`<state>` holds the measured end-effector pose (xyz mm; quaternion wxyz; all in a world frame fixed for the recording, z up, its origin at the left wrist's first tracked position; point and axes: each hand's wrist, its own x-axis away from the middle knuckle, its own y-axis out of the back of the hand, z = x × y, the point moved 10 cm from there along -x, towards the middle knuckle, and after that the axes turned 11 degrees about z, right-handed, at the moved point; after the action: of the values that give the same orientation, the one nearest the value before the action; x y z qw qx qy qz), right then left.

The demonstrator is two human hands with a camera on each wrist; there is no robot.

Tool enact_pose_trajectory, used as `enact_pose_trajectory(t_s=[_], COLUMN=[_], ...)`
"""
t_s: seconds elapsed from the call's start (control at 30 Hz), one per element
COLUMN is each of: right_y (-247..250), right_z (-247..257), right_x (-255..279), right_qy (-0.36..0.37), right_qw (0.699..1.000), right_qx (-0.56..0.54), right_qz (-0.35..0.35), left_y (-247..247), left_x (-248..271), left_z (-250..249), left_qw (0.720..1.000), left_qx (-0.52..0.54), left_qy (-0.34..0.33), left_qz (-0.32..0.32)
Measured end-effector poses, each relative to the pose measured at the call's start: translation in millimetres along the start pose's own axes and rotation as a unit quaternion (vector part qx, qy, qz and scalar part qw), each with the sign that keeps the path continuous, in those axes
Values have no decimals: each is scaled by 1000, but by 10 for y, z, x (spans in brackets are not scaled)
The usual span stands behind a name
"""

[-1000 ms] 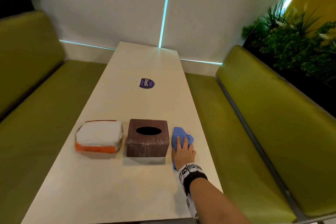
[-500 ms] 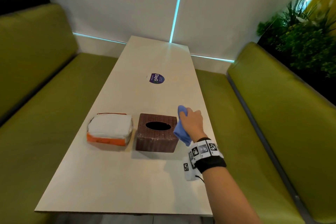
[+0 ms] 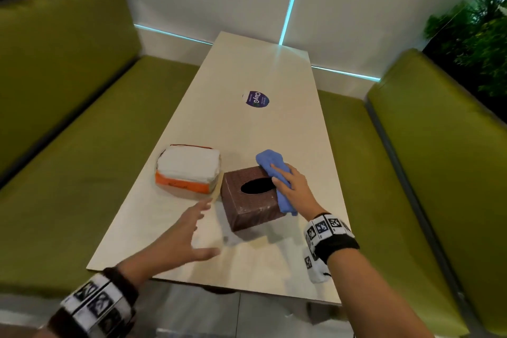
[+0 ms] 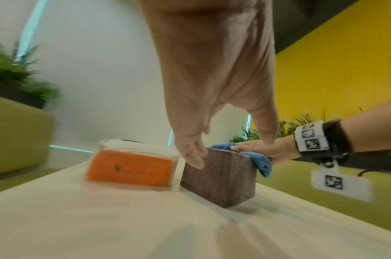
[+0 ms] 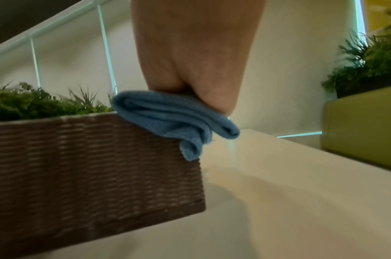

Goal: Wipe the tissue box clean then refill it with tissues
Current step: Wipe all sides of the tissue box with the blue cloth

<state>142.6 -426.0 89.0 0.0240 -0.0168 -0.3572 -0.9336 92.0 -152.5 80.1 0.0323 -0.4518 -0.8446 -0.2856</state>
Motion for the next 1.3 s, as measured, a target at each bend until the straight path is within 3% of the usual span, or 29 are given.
enact_pose_trajectory(t_s=[0.07, 0.2, 0.27, 0.37, 0.43, 0.5, 0.57, 0.63, 0.7, 0.8, 0.9, 1.03, 1.13, 1.2, 1.3], right_y=[10, 28, 69, 115, -92, -468, -806, -669, -294, 150, -140, -741, -663, -369, 71], right_z=[43, -24, -73, 55, 349, 726, 918, 883, 527, 164, 403, 909, 919, 632, 252], right_x=[32, 84, 122, 297, 426, 473, 443, 370, 328, 461, 567, 431, 106, -1, 218], right_qy=[14, -22, -56, -113, -115, -66, -21, -13, -89, -204, -196, -96, -67, -113, -213], right_qw=[999, 997, 998, 972, 954, 943, 934, 918, 928, 912, 915, 933, 927, 929, 917], right_qx=[-20, -38, -24, 184, 243, 292, 339, 383, 349, 321, 301, 325, 366, 349, 319], right_qz=[27, 70, 33, -92, -135, -145, -111, -100, -91, -153, -184, -119, -45, -39, -111], left_y=[44, -67, -114, -124, -137, -125, -102, -79, -66, -69, -71, -72, -88, -115, -114], left_x=[-389, -906, -1014, -1055, -1029, -1007, -1007, -979, -962, -965, -1011, -1047, -1062, -1046, -1039], left_z=[-78, -70, -26, 26, 3, -62, -65, -33, -1, 12, 44, 35, 61, 96, 115], left_qw=[999, 999, 999, 992, 987, 982, 979, 975, 973, 972, 974, 979, 986, 984, 983], left_qx=[-1, -5, 28, 47, 57, 67, 68, 86, 96, 84, 62, 51, 44, 66, 57], left_qy=[-13, -1, -15, -53, -77, -100, -114, -117, -113, -114, -111, -113, -79, -77, -75], left_qz=[-32, -36, -45, -100, -133, -146, -156, -168, -179, -188, -185, -161, -140, -146, -156])
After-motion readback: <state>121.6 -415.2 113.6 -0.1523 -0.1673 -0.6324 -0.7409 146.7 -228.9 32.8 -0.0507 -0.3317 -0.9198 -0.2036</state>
